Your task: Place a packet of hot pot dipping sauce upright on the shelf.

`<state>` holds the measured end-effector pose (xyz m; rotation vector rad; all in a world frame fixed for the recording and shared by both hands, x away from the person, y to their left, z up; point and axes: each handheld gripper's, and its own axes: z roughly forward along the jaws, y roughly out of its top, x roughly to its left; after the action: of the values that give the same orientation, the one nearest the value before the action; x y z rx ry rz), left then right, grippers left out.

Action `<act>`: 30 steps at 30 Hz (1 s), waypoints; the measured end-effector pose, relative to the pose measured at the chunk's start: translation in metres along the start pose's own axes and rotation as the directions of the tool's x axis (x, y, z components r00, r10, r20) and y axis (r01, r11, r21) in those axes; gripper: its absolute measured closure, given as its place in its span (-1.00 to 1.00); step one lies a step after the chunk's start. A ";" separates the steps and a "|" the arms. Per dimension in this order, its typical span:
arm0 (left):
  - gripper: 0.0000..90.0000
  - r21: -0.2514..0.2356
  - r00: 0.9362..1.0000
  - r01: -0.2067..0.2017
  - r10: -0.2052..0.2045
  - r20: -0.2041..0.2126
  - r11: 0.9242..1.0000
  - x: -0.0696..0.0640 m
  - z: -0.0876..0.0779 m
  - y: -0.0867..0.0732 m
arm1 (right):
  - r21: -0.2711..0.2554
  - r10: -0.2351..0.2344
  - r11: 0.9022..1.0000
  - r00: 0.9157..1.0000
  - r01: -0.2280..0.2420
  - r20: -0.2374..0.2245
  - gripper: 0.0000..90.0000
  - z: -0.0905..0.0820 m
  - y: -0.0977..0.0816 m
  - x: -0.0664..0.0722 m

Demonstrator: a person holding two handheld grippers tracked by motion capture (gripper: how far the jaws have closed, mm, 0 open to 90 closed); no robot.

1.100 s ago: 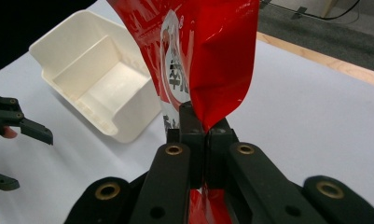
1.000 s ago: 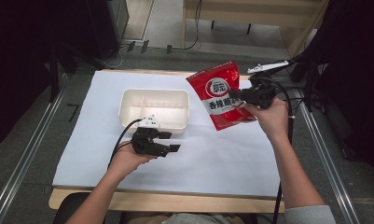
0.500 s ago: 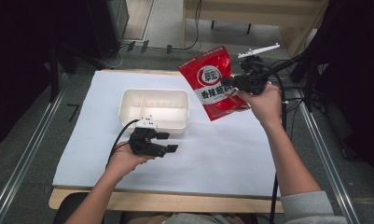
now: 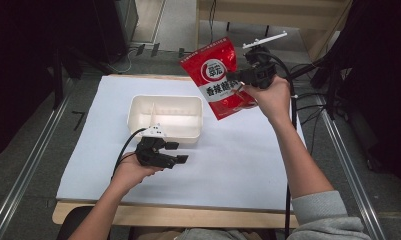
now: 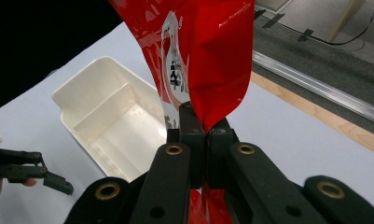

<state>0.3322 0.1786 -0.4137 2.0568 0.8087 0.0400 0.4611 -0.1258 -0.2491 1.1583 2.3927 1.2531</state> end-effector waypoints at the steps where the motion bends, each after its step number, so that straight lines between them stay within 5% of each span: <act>1: -0.22 0.000 1.000 0.000 0.000 0.000 1.000 0.000 0.000 0.000 | 0.000 0.000 1.000 1.000 0.000 0.000 1.00 0.000 0.000 0.000; 20: -0.22 0.000 1.000 -0.006 0.006 0.005 1.000 0.001 -0.004 -0.003 | 0.014 -0.044 0.999 0.999 0.044 -0.018 1.00 0.038 0.038 0.031; 30: -0.22 0.000 1.000 -0.004 0.004 0.013 1.000 0.002 -0.005 -0.003 | 0.033 -0.051 0.998 0.998 0.052 -0.024 1.00 0.079 0.043 0.046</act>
<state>0.3302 0.1847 -0.4135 2.0563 0.7971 0.0293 0.4927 -0.0305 -0.2575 1.0894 2.4528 1.2217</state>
